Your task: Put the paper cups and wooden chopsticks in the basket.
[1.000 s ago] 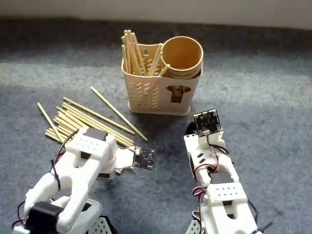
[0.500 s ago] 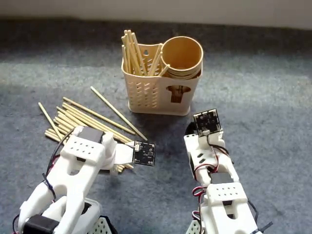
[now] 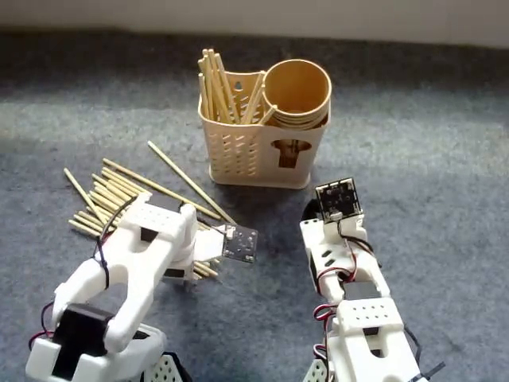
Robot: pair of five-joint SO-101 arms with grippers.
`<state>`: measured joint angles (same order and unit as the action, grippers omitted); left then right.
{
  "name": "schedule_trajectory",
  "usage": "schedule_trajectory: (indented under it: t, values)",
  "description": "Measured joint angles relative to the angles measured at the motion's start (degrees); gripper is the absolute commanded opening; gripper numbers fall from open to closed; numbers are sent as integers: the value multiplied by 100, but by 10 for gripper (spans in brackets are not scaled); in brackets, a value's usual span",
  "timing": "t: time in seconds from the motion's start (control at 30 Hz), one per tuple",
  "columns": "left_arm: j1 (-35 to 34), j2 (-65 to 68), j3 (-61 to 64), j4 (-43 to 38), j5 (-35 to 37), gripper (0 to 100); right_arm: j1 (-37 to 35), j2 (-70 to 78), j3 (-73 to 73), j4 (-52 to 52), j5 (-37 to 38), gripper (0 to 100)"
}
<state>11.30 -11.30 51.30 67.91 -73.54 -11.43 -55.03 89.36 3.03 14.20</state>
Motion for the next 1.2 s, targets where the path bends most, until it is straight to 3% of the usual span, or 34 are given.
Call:
schedule_trajectory:
  t: [0.23, 0.4, 0.77, 1.0, 1.2]
  values:
    - [334, 105, 70, 440, 0, 93, 0, 0, 0, 0, 0, 23]
    - [299, 114, 70, 440, 44, 7, 0, 0, 0, 0, 35, 23]
    - [343, 79, -35, 615, 360, 6, 0, 0, 0, 0, 35, 23]
    - [343, -967, -448, 1512, 387, 6, 0, 0, 0, 0, 35, 23]
    - [343, -2171, -703, 1864, 985, 6, 0, 0, 0, 0, 35, 23]
